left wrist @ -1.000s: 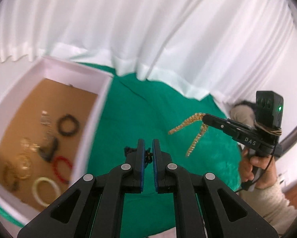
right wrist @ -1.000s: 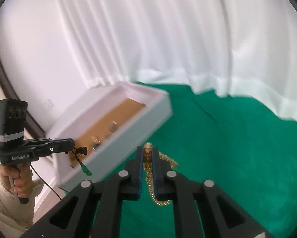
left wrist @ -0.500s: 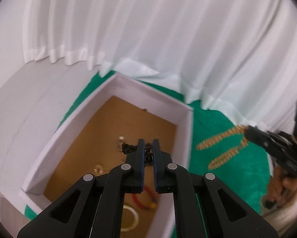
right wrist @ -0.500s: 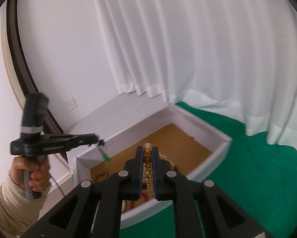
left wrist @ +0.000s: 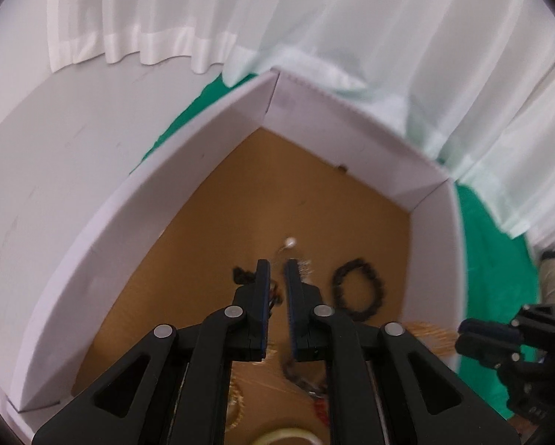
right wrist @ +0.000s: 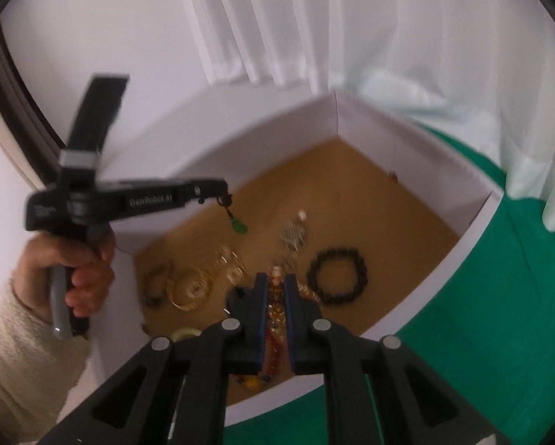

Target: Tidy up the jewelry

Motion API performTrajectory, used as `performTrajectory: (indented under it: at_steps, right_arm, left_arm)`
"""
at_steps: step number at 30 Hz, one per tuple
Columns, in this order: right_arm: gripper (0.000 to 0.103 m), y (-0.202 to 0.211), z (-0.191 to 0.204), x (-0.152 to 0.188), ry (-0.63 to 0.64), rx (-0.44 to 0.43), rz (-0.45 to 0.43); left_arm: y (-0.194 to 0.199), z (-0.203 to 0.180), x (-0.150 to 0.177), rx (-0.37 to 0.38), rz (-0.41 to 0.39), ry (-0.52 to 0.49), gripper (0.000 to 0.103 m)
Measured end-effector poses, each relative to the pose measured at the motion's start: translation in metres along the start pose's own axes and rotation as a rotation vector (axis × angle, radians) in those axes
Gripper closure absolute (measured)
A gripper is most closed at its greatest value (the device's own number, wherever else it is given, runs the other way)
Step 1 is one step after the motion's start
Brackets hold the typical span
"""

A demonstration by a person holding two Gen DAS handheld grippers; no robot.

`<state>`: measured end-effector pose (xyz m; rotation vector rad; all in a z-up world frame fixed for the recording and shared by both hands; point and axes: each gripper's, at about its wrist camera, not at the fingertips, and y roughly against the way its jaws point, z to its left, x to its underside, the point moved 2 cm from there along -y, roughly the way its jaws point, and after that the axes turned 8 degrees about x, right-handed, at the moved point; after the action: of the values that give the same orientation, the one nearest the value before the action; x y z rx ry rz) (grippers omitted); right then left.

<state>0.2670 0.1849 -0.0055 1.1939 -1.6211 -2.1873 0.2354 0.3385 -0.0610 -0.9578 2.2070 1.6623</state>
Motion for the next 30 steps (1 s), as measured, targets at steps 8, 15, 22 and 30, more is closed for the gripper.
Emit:
performTrajectory:
  at_steps: [8,15,22,30]
  right_arm:
    - [0.037,0.028,0.009,-0.005,0.023,0.052,-0.075]
    - [0.018,0.074,0.03,0.001,0.064,0.146,-0.158]
    - [0.019,0.063,0.04,0.03,0.065,0.165,-0.103]
    - [0.019,0.056,0.043,0.039,0.056,0.228,-0.119]
  left_arm:
    - [0.055,-0.024,0.024,-0.125,-0.145,-0.103,0.015]
    - [0.128,-0.051,0.067,-0.385,-0.342,-0.077,0.001]
    - [0.139,-0.052,0.108,-0.348,-0.261,0.002,0.001]
    - [0.141,-0.042,0.13,-0.434,-0.228,0.069,0.001]
